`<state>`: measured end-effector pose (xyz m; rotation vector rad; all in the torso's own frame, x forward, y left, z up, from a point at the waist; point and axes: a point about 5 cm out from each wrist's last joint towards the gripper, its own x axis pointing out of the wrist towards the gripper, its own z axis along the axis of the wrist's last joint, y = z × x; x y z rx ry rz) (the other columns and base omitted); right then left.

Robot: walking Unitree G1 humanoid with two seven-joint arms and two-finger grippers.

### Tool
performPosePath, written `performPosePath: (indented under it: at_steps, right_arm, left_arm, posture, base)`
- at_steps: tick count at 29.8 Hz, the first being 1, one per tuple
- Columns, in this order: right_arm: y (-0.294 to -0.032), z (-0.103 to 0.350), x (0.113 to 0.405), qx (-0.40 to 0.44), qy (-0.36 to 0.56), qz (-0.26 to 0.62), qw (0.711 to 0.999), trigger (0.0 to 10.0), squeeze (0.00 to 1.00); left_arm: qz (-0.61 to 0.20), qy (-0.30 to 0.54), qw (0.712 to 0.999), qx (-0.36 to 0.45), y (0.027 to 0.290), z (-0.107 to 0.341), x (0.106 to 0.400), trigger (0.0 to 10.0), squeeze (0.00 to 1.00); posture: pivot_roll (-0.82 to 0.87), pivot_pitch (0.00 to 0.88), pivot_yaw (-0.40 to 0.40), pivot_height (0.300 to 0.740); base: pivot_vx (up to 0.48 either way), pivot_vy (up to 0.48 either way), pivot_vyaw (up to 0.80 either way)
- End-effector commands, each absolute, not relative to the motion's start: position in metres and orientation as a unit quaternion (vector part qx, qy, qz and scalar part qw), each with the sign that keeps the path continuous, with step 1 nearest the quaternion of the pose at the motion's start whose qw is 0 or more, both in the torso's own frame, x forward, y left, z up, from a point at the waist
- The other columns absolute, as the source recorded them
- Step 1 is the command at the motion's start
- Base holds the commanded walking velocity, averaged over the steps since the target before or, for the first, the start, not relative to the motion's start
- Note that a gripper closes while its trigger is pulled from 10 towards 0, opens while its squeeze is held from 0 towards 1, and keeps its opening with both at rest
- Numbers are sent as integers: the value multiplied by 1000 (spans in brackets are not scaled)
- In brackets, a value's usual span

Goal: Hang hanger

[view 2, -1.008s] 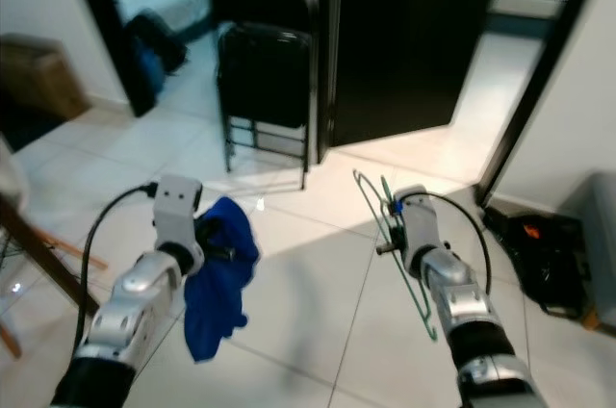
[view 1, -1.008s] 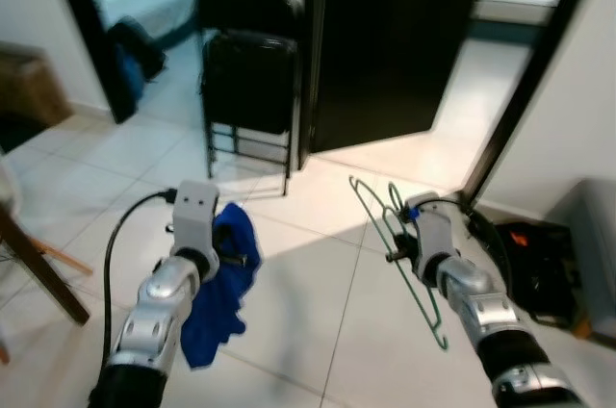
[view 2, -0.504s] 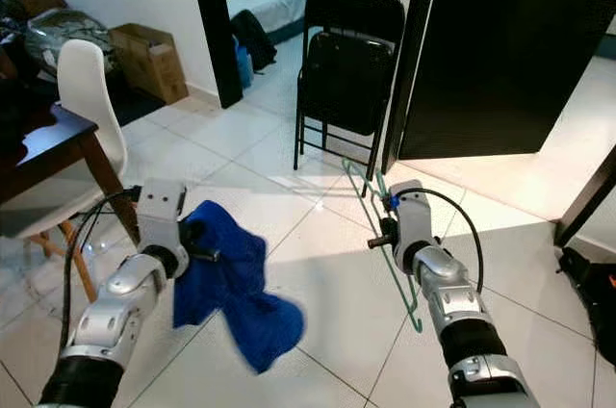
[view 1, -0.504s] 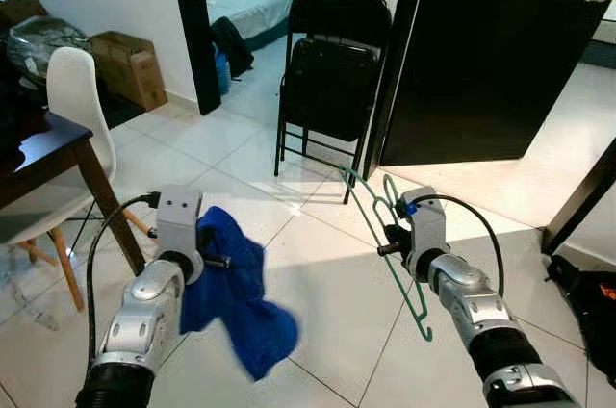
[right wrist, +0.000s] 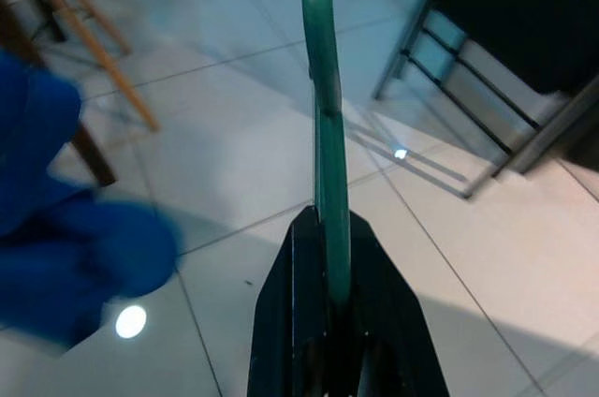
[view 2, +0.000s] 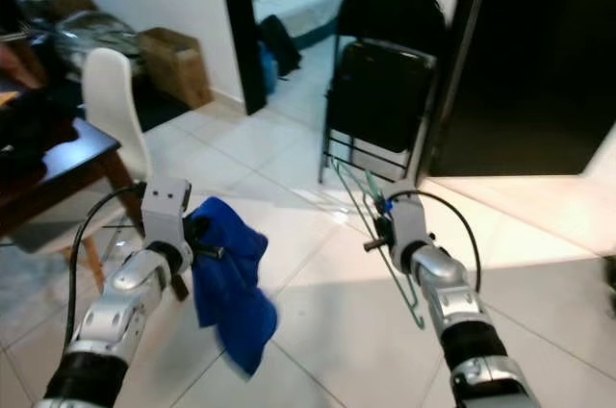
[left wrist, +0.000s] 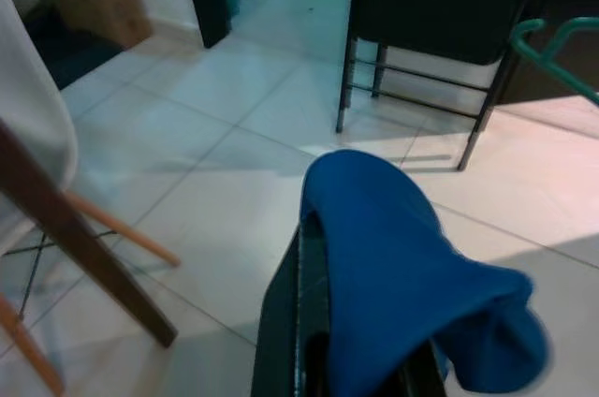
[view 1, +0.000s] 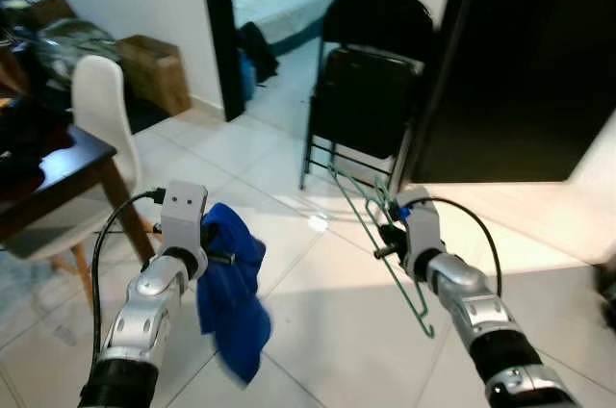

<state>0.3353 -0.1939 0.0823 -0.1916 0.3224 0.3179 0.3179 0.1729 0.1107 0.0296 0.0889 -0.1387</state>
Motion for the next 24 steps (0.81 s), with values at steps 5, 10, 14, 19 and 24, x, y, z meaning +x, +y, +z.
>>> performPosePath:
  at_steps: [5,10,14,19,24]
  right_arm:
    - [-188,88,337,-100,145,175,969,10000,0]
    - [-188,88,337,-94,144,173,970,10000,0]
    - [-188,90,338,-74,137,170,973,10000,0]
    - [-191,91,339,-51,130,153,978,10000,0]
    - [-193,92,338,-42,126,148,980,10000,0]
  left_arm:
    - [-13,0,1000,23,196,131,320,10000,0]
    - [-2,-26,999,24,203,148,321,10000,0]
    - [-11,-89,996,26,210,192,327,10000,0]
    - [-66,-157,985,19,201,240,331,10000,0]
    - [-113,-238,964,42,188,296,329,10000,0]
  posture:
    - [-22,10,-1,740]
    - [-16,12,-2,740]
    - [-12,12,-3,740]
    - [-13,8,-1,740]
    - [-18,8,-3,740]
  base:
    - [478,0,760]
    - [480,0,756]
    - [480,0,761]
    - [480,0,0]
    - [480,0,0]
